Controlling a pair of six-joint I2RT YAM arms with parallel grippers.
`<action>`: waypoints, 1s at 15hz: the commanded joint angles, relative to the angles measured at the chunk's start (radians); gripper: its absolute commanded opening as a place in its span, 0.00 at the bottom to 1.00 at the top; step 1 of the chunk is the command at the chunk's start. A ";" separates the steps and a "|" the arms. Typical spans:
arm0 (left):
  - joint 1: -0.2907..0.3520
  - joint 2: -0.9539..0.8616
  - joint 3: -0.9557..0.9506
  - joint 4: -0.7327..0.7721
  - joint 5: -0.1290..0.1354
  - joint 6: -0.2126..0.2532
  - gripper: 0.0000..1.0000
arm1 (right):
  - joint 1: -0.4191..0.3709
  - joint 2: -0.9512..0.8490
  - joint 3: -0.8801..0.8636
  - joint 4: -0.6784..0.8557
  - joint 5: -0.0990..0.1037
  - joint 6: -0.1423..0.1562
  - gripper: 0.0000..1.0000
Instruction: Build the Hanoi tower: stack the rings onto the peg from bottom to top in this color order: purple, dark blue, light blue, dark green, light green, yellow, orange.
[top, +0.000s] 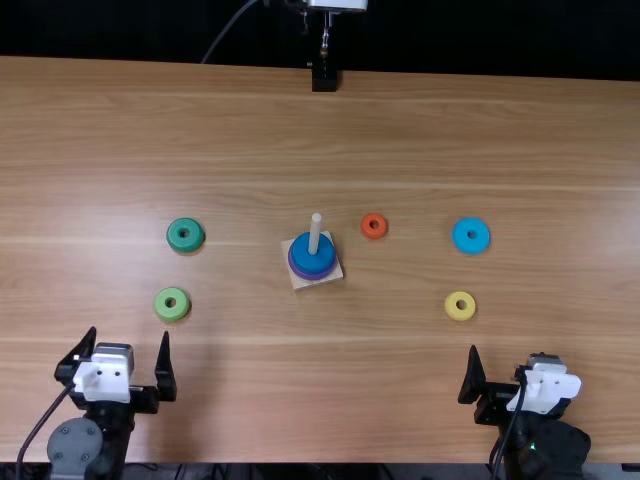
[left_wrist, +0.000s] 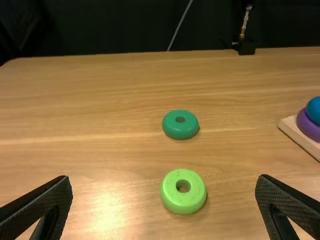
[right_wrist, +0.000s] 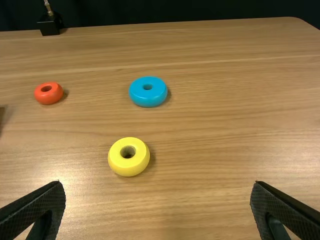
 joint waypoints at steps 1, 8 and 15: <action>0.012 -0.012 -0.096 -0.113 0.011 0.025 1.00 | -0.007 -0.013 -0.107 -0.054 0.000 0.000 1.00; 0.011 -0.012 -0.096 -0.115 0.002 0.025 1.00 | -0.007 -0.013 -0.107 -0.054 0.000 0.000 1.00; 0.011 -0.012 -0.096 -0.115 0.002 0.025 1.00 | -0.007 -0.013 -0.107 -0.054 0.000 0.000 1.00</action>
